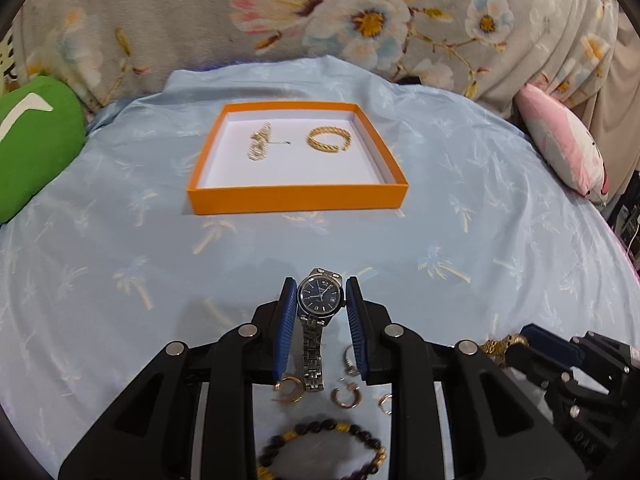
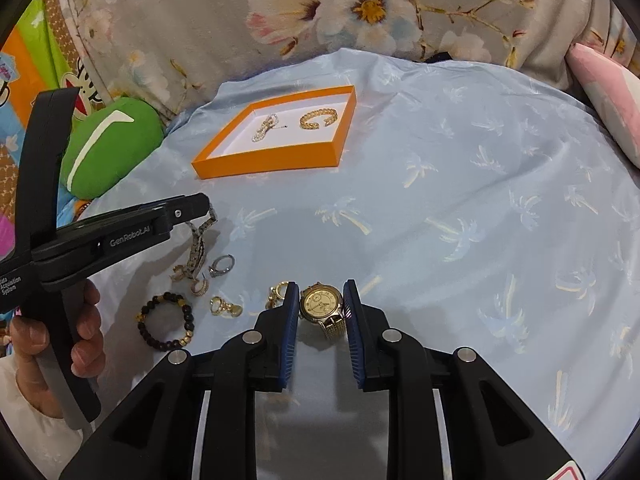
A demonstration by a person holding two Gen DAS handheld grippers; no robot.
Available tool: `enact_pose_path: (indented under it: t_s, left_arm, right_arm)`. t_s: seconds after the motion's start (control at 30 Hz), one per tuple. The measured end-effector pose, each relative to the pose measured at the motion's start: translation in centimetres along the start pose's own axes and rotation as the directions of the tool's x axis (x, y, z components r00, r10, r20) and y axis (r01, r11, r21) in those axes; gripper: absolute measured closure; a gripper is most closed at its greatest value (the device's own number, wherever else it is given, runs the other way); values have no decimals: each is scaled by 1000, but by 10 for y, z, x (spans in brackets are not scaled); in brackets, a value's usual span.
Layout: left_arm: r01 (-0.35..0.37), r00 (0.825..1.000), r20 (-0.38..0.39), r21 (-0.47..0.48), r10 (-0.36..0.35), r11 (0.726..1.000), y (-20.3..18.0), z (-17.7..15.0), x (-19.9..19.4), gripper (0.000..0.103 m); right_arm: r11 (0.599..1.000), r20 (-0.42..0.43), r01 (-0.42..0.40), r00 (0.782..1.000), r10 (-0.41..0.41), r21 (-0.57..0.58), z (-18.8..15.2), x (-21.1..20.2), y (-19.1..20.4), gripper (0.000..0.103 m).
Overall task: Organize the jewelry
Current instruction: 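Carry the silver watch with the left tool while the right tool lifts the gold watch toward the box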
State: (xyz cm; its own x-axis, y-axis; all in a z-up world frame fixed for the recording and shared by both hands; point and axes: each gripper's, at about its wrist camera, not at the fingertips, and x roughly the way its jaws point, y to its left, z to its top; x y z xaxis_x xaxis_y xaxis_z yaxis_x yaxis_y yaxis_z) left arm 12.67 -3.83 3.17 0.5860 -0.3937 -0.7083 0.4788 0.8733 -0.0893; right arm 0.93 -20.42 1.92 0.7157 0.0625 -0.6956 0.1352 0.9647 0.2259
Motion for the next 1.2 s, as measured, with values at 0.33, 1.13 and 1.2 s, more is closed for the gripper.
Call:
enact_pose_path:
  t_s: [0.33, 1.13, 1.2]
  left_arm:
    - [-57, 997, 53, -26, 59, 998, 31, 42, -18, 79]
    - [-4, 1000, -14, -106, 2, 994, 40, 10, 4, 79]
    - [-3, 1000, -14, -102, 2, 995, 38, 7, 2, 79]
  right_arm:
    - [997, 97, -21, 995, 28, -74, 89, 6, 20, 103]
    - [997, -128, -41, 991, 33, -58, 23, 60, -5, 86]
    - [998, -124, -41, 992, 35, -49, 23, 60, -6, 95]
